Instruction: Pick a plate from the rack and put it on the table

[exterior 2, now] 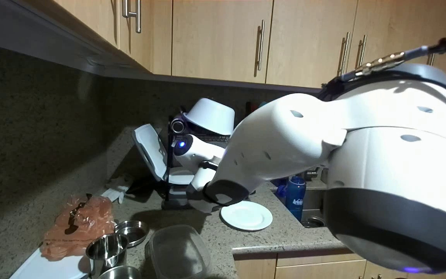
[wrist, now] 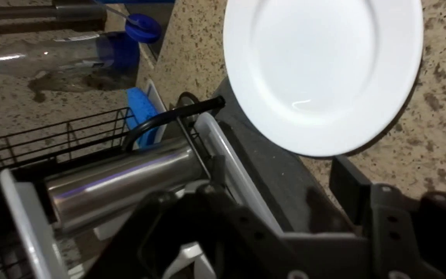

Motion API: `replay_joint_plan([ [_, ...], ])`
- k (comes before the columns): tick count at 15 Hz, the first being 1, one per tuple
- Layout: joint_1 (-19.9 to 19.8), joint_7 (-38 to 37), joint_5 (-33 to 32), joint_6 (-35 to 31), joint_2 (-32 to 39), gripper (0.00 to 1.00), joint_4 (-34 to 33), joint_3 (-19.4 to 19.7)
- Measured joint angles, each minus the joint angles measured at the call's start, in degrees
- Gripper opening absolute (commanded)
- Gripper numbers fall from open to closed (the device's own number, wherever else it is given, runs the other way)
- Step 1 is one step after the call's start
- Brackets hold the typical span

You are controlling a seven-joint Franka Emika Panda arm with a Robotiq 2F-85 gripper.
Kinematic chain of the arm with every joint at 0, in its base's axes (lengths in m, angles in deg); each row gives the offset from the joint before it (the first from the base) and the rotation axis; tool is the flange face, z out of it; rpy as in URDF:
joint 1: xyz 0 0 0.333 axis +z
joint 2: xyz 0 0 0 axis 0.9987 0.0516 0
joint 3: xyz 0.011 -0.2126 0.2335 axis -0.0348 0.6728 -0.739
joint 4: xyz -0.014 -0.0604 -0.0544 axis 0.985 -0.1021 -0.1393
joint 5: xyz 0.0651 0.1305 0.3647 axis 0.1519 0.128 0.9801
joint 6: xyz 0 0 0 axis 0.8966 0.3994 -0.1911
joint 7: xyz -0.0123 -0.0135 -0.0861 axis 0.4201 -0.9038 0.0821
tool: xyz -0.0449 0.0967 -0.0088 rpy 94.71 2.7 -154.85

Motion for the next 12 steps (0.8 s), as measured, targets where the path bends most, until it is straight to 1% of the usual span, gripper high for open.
replay_joint_plan([
  [1, 2.5, 0.0, 0.0, -0.5, 0.9, 0.96, 1.8, 2.2],
  [3, 7.8, 0.0, 0.0, -2.4, 2.7, 1.00, 5.7, 6.3],
  [6, 15.1, 0.0, 0.0, -6.9, 5.6, 1.00, 11.6, 11.4],
  [9, 21.6, 0.0, -0.2, -15.4, 10.0, 1.00, 17.9, 15.5],
  [12, 26.9, 0.3, -1.4, -23.9, 15.4, 1.00, 23.3, 19.2],
])
